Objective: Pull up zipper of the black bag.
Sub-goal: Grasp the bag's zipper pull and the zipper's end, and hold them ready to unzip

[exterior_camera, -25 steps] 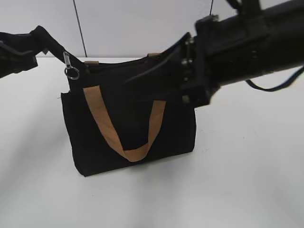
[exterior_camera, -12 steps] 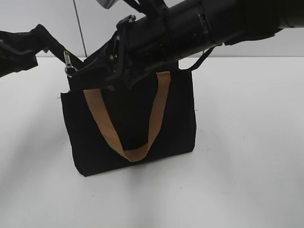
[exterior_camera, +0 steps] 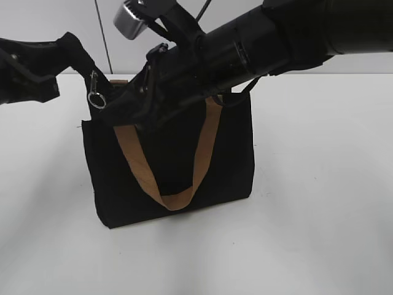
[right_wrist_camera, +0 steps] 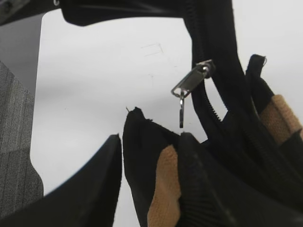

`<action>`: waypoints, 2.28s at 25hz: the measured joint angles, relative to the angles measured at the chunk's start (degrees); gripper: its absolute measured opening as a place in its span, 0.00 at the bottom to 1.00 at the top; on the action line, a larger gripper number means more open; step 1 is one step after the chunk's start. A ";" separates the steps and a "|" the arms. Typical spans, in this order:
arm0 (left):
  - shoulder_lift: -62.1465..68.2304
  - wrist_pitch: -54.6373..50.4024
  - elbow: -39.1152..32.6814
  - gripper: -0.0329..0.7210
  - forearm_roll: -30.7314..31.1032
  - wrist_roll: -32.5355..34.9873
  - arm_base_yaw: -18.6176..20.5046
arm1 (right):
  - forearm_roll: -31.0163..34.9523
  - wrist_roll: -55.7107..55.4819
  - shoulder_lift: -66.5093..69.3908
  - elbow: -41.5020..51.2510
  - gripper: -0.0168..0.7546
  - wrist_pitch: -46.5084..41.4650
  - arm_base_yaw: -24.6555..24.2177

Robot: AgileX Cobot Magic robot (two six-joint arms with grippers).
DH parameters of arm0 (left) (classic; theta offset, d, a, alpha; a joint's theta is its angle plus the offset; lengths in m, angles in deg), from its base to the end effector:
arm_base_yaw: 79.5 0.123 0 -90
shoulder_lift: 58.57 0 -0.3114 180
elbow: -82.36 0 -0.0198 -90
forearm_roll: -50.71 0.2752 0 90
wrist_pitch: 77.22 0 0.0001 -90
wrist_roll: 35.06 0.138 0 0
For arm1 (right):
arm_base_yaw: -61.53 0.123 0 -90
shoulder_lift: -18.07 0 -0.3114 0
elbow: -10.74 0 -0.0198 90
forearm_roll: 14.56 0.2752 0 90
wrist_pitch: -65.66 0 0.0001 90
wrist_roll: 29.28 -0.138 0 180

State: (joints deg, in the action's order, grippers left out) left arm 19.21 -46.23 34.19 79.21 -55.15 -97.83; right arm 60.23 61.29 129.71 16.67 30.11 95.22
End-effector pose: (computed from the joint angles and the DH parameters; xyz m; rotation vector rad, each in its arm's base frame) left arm 0.2750 -0.1268 0.2628 0.5261 1.6411 -0.3864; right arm 0.3378 0.3184 0.2320 -1.2682 1.8214 0.8042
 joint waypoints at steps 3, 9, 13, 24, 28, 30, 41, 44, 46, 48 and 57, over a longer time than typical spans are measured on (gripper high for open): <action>0.00 0.21 0.00 0.06 0.00 -0.02 0.00 | 0.10 0.02 0.57 -0.69 0.38 0.00 0.00; 0.00 1.99 0.00 0.06 -0.99 -0.02 0.00 | 1.60 0.02 2.85 -3.53 0.37 0.43 0.00; 0.00 2.04 0.00 0.06 -1.49 -0.02 0.00 | 2.91 0.02 3.47 -3.71 0.36 0.62 0.00; 0.00 2.04 0.00 0.06 -1.64 -0.02 0.00 | 7.26 0.07 5.02 -3.82 0.24 1.35 0.00; 0.00 2.04 0.00 0.06 -1.66 -0.02 0.00 | 7.52 0.07 5.02 -3.82 0.10 2.20 0.00; 0.00 2.04 0.00 0.06 -1.66 -0.02 0.00 | 7.52 -0.12 5.02 -3.82 0.02 2.34 0.00; 0.00 -9.19 0.06 0.06 -1.82 -0.07 0.00 | 3.96 -7.77 3.66 -3.82 0.02 -0.46 -0.44; 0.00 -13.93 0.06 0.06 -1.82 -0.07 0.00 | 2.35 -11.56 2.91 -3.82 0.02 -2.20 -0.74; 0.00 -16.32 0.06 0.06 -1.82 -0.07 0.00 | 1.98 -13.06 2.35 -3.82 0.02 -3.25 -0.74; 0.00 -18.08 0.06 0.06 -1.86 -0.07 0.00 | 1.98 -14.32 1.76 -3.82 0.02 -3.77 -0.74; 0.00 -24.92 0.06 0.06 -1.86 -0.07 0.00 | -0.39 -18.82 1.49 -3.82 0.02 -2.86 -0.74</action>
State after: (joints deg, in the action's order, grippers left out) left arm 19.21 -71.16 34.26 77.35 -55.22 -97.83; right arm 59.83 42.47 131.20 12.85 27.25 94.48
